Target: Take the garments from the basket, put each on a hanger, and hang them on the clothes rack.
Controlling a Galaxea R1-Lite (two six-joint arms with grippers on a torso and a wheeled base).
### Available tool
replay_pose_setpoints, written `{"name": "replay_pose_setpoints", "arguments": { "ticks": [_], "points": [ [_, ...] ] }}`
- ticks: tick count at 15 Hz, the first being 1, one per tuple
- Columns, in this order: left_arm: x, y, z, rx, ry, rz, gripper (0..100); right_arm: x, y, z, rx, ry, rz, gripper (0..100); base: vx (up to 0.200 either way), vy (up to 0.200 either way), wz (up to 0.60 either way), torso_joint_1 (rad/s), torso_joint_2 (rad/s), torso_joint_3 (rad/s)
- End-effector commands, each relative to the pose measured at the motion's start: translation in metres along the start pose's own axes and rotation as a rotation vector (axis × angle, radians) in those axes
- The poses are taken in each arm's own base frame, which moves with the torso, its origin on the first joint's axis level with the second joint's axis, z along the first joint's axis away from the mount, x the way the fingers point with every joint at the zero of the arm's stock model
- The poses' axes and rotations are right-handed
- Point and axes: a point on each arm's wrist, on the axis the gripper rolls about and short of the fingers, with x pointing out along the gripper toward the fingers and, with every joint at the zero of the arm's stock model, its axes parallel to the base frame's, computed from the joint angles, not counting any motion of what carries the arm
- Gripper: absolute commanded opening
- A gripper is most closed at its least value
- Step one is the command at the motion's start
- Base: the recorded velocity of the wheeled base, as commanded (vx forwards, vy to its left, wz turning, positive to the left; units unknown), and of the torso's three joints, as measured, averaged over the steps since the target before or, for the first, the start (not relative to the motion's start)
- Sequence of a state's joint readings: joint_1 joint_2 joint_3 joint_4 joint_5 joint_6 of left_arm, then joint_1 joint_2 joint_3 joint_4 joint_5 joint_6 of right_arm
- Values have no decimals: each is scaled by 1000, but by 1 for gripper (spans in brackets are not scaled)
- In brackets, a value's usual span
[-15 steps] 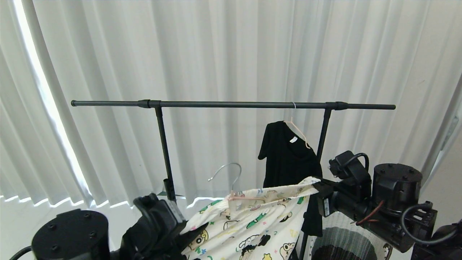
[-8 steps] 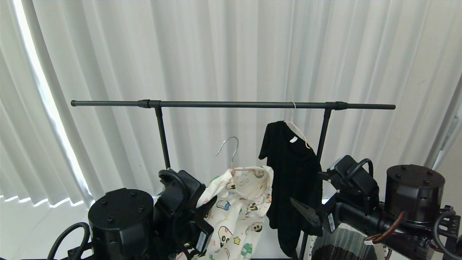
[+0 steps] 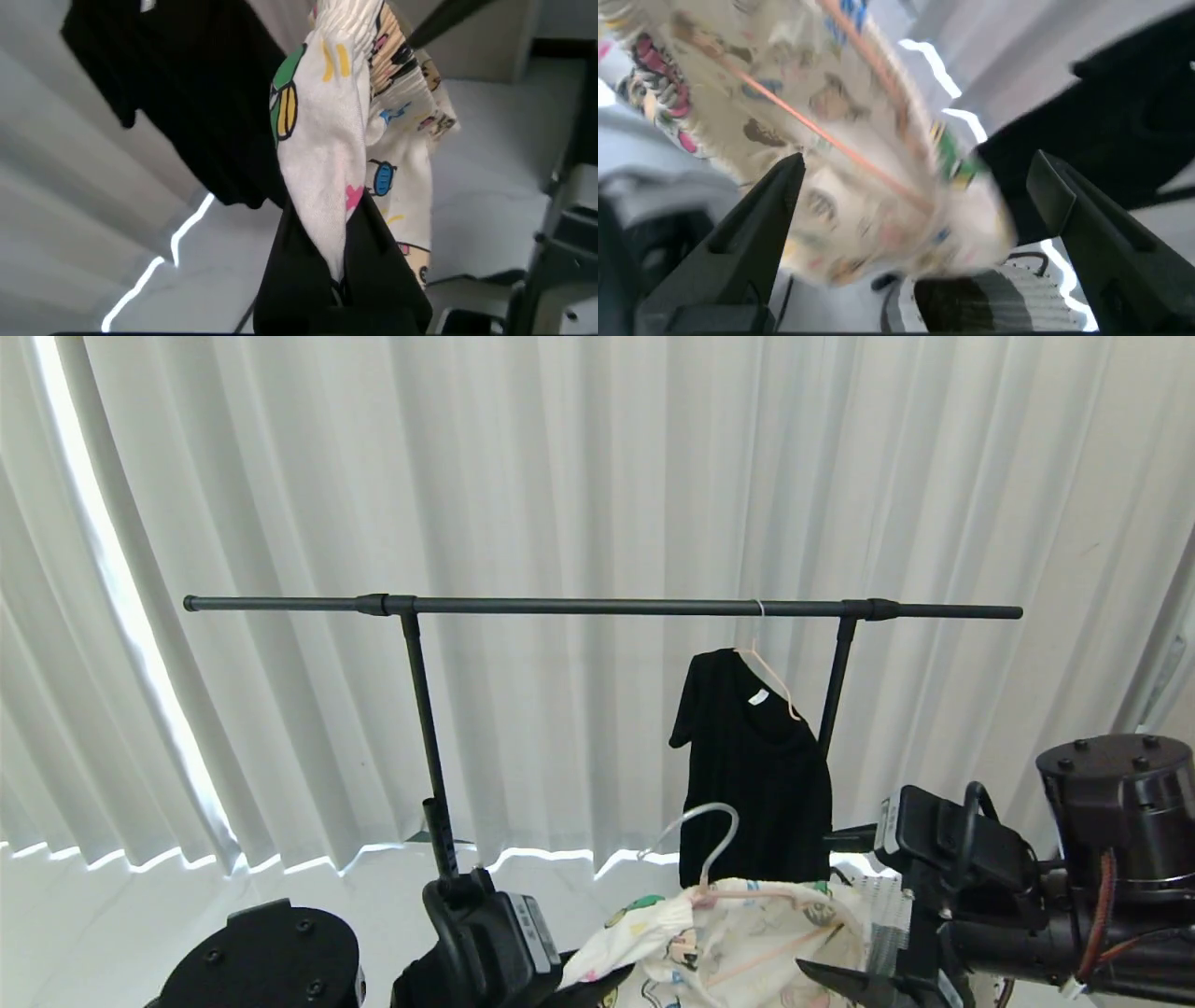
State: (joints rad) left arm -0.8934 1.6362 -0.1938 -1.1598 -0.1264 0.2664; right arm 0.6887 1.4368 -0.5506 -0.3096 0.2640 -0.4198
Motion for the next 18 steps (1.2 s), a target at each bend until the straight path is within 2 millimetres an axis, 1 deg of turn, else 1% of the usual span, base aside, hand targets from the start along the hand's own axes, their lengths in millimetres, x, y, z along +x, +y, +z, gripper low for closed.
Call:
{"name": "replay_pose_setpoints", "arguments": {
  "ticks": [1,3,6,8,9,13,14,18],
  "points": [
    [-4,-4,0,27,-15,-37,0,-23,-1,20,-88,-76,41,100,0,0,0,0,0,0],
    [-3,-4,3,77,-38,-60,0,-23,1,19,-142,-45,126,100,0,0,0,0,0,0],
    [3,-6,15,103,-90,-73,0,-12,11,17,-168,-17,204,100,0,0,0,0,0,0],
    [4,-11,19,119,-106,-95,0,-3,9,17,-165,-5,210,100,0,0,0,0,0,0],
    [4,-13,19,132,-106,-101,0,-2,8,16,-156,2,207,100,0,0,0,0,0,0],
    [5,-15,20,153,-114,-110,0,-4,3,13,-138,10,184,100,0,0,0,0,0,0],
    [4,-15,21,154,-115,-111,0,-4,3,13,-139,11,186,0,0,0,0,0,0,0],
    [5,-20,21,172,-112,-117,0,-4,2,13,-139,12,178,0,0,0,0,0,0,0]
  ]
}}
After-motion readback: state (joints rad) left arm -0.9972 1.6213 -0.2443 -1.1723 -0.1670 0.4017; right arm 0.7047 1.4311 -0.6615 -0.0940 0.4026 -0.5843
